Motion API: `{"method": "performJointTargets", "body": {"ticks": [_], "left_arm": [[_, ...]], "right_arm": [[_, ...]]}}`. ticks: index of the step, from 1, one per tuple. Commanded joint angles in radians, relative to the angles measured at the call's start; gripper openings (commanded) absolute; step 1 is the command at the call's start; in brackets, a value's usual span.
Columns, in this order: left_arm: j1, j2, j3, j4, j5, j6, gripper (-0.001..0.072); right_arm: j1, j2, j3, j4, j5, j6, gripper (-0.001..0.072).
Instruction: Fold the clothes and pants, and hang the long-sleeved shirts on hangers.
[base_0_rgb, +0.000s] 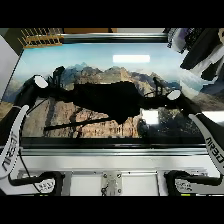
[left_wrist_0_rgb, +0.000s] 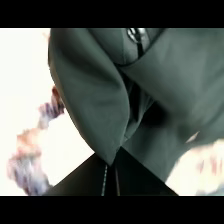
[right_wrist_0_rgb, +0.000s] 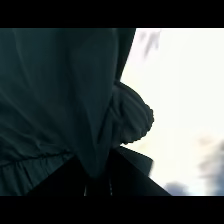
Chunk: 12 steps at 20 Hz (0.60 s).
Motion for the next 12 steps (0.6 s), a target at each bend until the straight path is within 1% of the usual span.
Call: {"method": "performJointTargets", "body": {"ticks": [1,2,3,4,5,6,7,8,9,10,12], "left_arm": [[-0.132,0.18,-0.15,0.131,0.025,0.01,0.0007],[-0.193,0.215,-0.182,0.145,0.035,0.01,0.0007],[-0.261,0.249,-0.219,0.163,0.058,0.01,0.0007],[-0.324,0.272,-0.247,0.198,0.076,0.01,0.0007],[-0.387,0.289,-0.272,0.264,0.081,0.002,0.0007],[-0.432,0.3,-0.293,0.336,0.081,-0.035,0.0007],[-0.467,0.305,-0.314,0.414,0.079,-0.1,0.0007],[-0.484,0.304,-0.33,0.472,0.069,-0.159,0.0007],[-0.488,0.304,-0.342,0.492,0.065,-0.189,0.0007],[-0.488,0.304,-0.351,0.498,0.067,-0.201,0.0008],[-0.488,0.304,-0.356,0.498,0.07,-0.201,0.0007]], "right_arm": [[-0.095,0.049,0.179,-0.299,0.132,0.072,0.003],[-0.114,0.059,0.224,-0.348,0.149,0.098,0.0031],[-0.126,0.065,0.25,-0.352,0.151,0.106,0.0033],[-0.134,0.069,0.265,-0.335,0.151,0.106,0.0053],[-0.14,0.075,0.268,-0.317,0.152,0.106,0.0205],[-0.143,0.081,0.268,-0.308,0.155,0.106,0.0481],[-0.151,0.091,0.268,-0.309,0.184,0.108,0.0615],[-0.163,0.1,0.265,-0.308,0.231,0.128,0.0562],[-0.174,0.112,0.248,-0.31,0.273,0.148,0.0557],[-0.186,0.13,0.212,-0.31,0.299,0.159,0.0557],[-0.208,0.175,0.091,-0.307,0.316,0.232,0.0558]]}}
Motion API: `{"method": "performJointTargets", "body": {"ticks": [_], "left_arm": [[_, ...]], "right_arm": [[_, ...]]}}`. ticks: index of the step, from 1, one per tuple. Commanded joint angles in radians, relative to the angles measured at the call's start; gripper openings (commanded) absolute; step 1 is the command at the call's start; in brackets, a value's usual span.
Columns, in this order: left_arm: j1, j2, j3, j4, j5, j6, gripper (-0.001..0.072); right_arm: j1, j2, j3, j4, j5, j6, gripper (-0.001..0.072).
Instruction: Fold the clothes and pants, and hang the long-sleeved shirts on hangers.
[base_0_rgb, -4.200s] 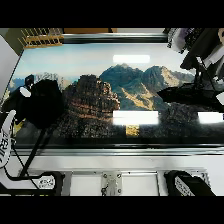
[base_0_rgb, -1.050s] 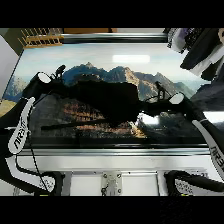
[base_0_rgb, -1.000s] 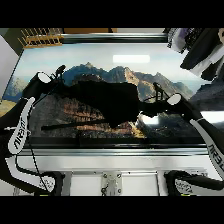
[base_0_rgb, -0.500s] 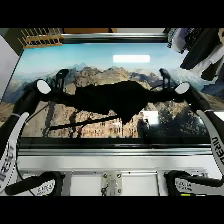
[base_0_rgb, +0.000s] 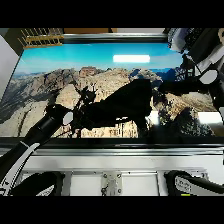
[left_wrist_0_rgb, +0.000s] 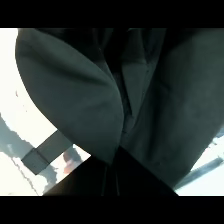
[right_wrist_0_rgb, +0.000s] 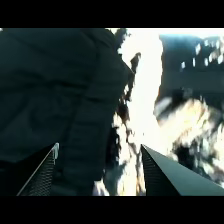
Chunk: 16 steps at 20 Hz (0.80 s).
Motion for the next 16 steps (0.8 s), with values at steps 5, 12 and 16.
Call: {"method": "performJointTargets", "body": {"ticks": [5,12,16], "left_arm": [[-0.029,0.01,-0.026,0.075,0.027,-0.056,0.0008],[-0.029,0.01,-0.026,0.074,0.025,-0.056,0.0008],[-0.029,0.01,-0.026,0.074,0.005,-0.056,0.0008]], "right_arm": [[-0.04,0.071,-0.482,0.346,-0.127,0.062,0.0704],[0.002,-0.106,-0.599,0.887,-0.34,-0.295,0.0707],[0.01,-0.119,-0.586,1.015,-0.42,-0.425,0.0704]]}}
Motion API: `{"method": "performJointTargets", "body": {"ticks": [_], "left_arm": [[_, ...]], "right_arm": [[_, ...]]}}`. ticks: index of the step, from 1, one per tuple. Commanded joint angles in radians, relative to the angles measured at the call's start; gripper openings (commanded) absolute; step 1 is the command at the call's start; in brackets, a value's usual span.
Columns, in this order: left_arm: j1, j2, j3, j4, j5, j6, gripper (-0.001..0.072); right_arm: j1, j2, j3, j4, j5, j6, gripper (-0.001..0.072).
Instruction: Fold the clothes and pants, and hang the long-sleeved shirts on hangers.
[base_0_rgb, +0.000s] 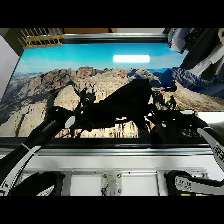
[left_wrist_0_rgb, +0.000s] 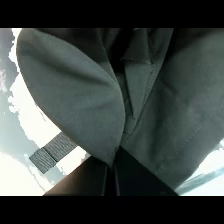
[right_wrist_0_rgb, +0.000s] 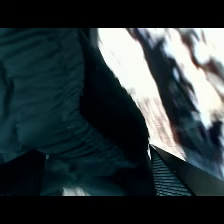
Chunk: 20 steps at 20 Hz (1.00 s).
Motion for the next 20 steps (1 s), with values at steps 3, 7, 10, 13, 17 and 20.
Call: {"method": "performJointTargets", "body": {"ticks": [3,7,10,13,17,20], "left_arm": [[-0.001,0.0,0.0,0.001,-0.016,0.002,0.0008],[0.001,0.001,0.002,0.012,-0.019,-0.001,0.0008],[0.056,0.002,0.108,0.121,-0.109,-0.001,0.0008],[0.13,0.053,0.339,0.22,-0.172,0.0,0.0008],[0.14,0.187,0.658,0.209,-0.155,-0.003,0.0008],[0.07,0.293,0.787,0.21,-0.111,-0.054,0.0007]], "right_arm": [[0.009,-0.021,0.021,0.135,-0.078,-0.118,0.0581],[0.003,0.002,0.05,0.11,-0.07,-0.222,0.003],[-0.02,0.122,0.151,-0.112,-0.043,-0.127,0.0029],[-0.047,0.304,0.375,-0.406,0.122,0.034,0.0029],[-0.046,0.531,0.66,-0.513,0.265,0.171,0.0029],[-0.046,0.681,0.772,-0.513,0.269,0.247,0.0029]]}}
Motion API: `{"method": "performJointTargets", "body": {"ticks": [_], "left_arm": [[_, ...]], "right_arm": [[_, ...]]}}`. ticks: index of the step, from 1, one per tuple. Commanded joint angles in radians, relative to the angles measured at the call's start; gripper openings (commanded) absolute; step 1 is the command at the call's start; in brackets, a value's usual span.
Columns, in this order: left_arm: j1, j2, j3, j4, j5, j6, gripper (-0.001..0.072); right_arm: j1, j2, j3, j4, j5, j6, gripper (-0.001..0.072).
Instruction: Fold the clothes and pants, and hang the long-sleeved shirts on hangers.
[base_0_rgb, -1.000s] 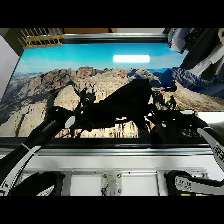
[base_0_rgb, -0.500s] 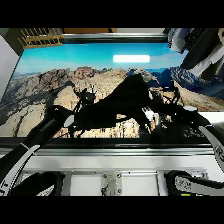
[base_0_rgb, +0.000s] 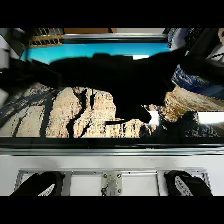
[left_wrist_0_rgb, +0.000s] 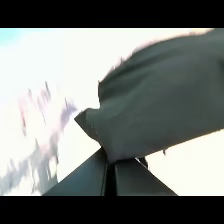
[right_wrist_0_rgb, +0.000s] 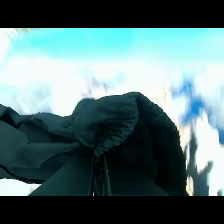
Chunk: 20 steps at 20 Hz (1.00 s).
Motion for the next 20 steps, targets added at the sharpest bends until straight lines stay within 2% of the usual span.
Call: {"method": "performJointTargets", "body": {"ticks": [1,4,7,10,12,15,17,18,20], "left_arm": [[-0.067,0.118,0.17,0.012,0.036,-0.043,0.0008],[-0.159,0.19,0.229,0.014,0.061,-0.088,0.0008],[-0.224,0.224,0.275,0.015,0.113,-0.091,0.0008],[-0.254,0.209,0.338,0.015,0.16,-0.093,0.0008],[-0.251,0.161,0.394,0.024,0.139,-0.093,0.0008],[-0.149,0.044,0.465,0.023,0.074,-0.095,0.0008],[-0.003,-0.06,0.488,0.01,0.048,-0.184,0.0008],[0.072,-0.112,0.486,-0.023,0.052,-0.212,0.0008],[0.226,-0.241,0.486,-0.215,0.066,-0.213,0.0008]], "right_arm": [[-0.002,0.179,0.139,-0.058,0.045,0.125,0.0029],[-0.002,0.275,0.144,-0.058,0.047,0.206,0.0029],[-0.002,0.329,0.144,-0.031,0.047,0.246,0.0029],[-0.002,0.338,0.144,0.092,0.048,0.246,0.0029],[-0.002,0.327,0.144,0.162,0.055,0.262,0.0029],[-0.002,0.291,0.139,0.164,0.137,0.415,0.0028],[0.002,0.243,0.128,0.113,0.237,0.548,0.0028],[0.01,0.214,0.114,0.064,0.283,0.601,0.0029],[0.04,0.147,0.079,-0.03,0.327,0.627,0.0029]]}}
